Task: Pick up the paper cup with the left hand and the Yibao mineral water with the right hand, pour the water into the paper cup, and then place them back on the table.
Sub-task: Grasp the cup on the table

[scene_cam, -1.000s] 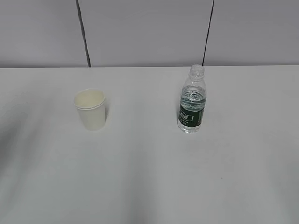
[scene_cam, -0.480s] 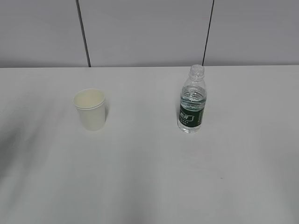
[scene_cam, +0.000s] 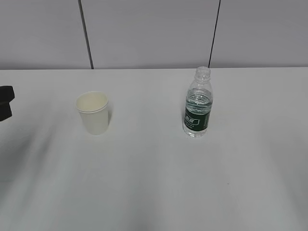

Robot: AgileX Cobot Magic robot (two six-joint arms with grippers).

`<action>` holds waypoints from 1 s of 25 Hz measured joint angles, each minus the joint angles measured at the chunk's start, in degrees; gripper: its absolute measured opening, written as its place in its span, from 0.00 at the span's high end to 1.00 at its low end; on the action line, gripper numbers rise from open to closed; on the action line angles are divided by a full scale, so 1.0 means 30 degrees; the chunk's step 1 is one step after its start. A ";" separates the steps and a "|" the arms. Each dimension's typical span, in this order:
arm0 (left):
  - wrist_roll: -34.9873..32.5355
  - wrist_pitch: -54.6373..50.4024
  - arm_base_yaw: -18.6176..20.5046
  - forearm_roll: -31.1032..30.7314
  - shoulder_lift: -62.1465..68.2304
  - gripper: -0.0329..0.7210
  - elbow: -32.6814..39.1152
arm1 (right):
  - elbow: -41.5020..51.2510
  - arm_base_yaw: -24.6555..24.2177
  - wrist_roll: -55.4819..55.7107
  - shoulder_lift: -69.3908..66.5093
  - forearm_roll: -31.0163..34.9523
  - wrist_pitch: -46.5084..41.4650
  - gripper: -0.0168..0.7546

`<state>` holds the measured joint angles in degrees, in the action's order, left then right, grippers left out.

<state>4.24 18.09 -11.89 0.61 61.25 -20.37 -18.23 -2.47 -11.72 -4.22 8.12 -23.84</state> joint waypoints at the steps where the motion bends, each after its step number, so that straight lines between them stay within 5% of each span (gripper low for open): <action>1: 0.0000 0.0019 -0.0041 0.0000 0.0027 0.53 0.0000 | 0.0314 0.0000 0.0000 -0.0343 -0.0010 0.0894 0.29; 25: 0.0040 0.2439 -0.1309 -0.0205 0.3761 0.54 0.0000 | 0.0980 0.0000 0.0338 -1.6053 -0.0728 1.5834 0.29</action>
<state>4.36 25.40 -15.82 0.00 72.53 -20.37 -15.29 -2.47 -10.70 -52.38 5.94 23.66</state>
